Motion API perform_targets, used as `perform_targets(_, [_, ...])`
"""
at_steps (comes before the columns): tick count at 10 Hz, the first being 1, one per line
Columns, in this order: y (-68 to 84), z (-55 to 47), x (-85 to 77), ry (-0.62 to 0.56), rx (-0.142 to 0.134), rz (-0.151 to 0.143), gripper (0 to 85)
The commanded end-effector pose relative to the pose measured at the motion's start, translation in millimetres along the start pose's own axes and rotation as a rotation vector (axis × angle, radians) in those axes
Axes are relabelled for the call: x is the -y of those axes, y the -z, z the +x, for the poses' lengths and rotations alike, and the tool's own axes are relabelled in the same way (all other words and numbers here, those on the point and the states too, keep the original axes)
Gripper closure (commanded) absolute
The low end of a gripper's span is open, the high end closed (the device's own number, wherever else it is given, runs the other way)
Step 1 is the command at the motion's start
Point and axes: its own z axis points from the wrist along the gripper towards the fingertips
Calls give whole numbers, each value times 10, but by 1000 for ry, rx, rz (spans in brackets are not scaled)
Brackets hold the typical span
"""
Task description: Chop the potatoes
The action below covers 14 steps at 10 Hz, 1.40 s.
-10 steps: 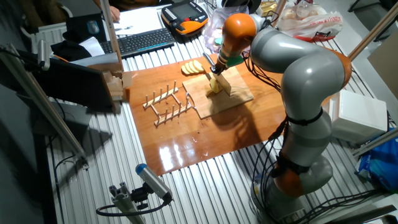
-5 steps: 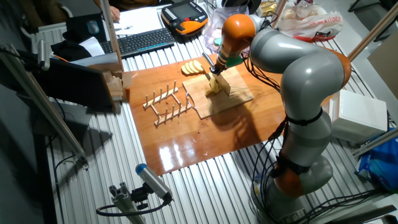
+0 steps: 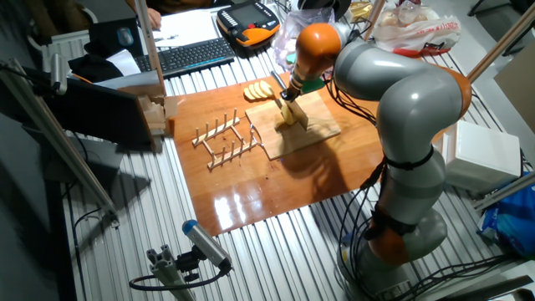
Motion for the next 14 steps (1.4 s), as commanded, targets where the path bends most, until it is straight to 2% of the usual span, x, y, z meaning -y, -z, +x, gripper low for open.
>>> perform_targets(1, [-9, 10, -11, 1, 1, 3, 850])
perform_targets(9, [-50, 53, -88, 7, 24, 37, 850])
perform_targets(11, [-69, 64, -87, 7, 24, 41, 850])
perform_targets(14, [-117, 101, -90, 11, 37, 47, 850])
